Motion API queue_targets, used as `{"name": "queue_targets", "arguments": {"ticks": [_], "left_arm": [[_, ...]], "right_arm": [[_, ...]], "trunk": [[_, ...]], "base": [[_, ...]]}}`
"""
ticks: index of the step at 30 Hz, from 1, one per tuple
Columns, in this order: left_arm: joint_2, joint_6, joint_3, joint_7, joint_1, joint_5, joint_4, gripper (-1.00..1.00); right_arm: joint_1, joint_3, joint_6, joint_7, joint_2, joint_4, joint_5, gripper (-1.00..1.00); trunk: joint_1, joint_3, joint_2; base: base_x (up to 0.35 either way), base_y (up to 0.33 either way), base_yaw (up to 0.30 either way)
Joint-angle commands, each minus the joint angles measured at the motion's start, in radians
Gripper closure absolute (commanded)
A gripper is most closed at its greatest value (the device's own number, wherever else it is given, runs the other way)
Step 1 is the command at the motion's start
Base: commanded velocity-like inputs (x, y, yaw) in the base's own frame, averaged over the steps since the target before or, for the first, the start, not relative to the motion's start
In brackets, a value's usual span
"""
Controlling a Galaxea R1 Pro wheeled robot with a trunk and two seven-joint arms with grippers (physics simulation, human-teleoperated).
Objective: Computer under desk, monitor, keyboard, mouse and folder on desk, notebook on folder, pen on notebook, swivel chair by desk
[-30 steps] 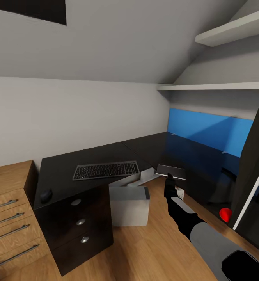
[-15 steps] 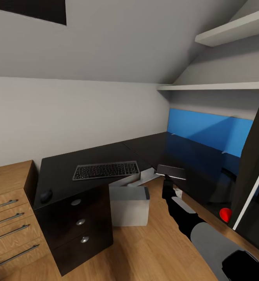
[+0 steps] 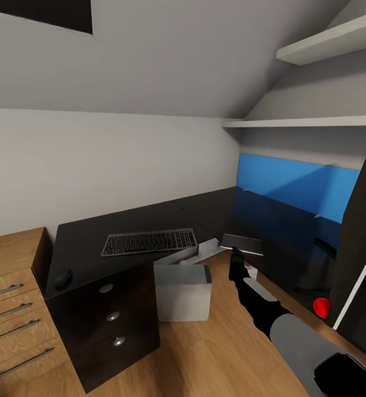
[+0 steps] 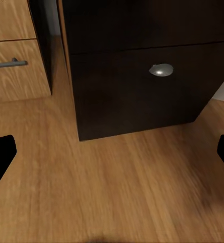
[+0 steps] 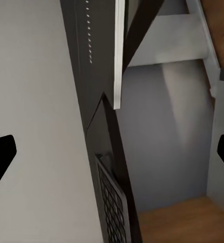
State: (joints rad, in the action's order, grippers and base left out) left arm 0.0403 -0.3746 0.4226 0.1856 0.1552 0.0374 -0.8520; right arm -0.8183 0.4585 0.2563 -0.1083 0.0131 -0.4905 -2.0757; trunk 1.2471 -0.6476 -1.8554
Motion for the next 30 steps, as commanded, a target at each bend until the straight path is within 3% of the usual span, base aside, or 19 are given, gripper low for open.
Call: {"name": "queue_targets", "arguments": {"ticks": [1,30], "left_arm": [[0.001,0.000,0.004,0.009,0.000,0.004,-0.001,-1.00],[0.000,0.002,0.005,0.008,0.000,0.004,0.000,-1.00]], "right_arm": [[-0.001,0.008,0.006,-0.005,0.001,0.000,-0.011,-1.00],[-0.001,0.008,0.008,-0.005,0.009,0.001,-0.011,-1.00]], "trunk": [[0.000,-0.001,0.000],[0.000,-0.001,0.000]], "base": [[0.055,0.000,0.000],[0.104,0.000,0.000]]}}
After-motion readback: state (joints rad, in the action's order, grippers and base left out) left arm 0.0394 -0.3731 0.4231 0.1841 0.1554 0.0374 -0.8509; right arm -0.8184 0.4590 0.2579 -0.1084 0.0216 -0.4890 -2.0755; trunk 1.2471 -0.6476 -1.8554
